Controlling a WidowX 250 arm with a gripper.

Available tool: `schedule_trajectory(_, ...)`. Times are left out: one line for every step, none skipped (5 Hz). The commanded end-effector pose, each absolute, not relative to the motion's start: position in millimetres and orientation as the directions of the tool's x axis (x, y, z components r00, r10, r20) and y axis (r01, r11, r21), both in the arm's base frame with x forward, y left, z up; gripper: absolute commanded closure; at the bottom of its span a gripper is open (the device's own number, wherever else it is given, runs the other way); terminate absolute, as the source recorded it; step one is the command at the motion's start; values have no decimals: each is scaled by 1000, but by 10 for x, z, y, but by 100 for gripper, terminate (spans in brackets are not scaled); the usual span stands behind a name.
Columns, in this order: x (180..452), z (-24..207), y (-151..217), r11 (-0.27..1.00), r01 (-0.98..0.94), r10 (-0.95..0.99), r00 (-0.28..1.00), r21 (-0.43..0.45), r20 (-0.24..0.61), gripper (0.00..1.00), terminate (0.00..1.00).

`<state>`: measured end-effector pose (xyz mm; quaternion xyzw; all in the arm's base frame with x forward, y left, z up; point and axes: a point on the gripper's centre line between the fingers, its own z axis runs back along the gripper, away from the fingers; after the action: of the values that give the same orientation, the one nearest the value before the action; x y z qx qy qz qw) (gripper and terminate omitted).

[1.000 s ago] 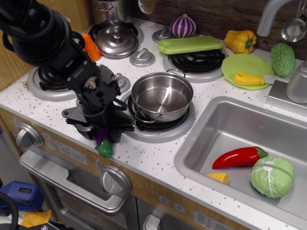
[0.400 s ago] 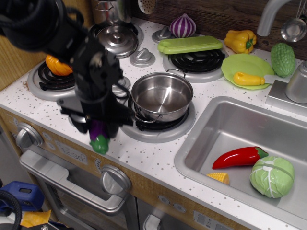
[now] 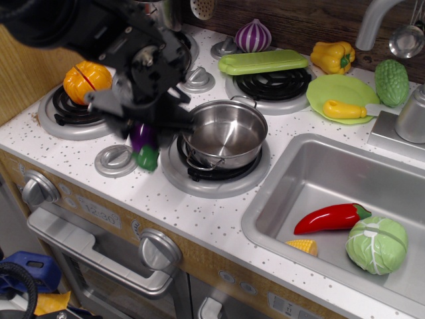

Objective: Put eggplant in pot or pan

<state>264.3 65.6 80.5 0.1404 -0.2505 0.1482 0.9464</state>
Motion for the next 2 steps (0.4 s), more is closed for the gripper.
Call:
schedule_trajectory(3092,931,578,944,-294,144,773,148,618,100,0)
schedule_trajectory(3270,945,481,961,-262,143,745,88,652,100,0)
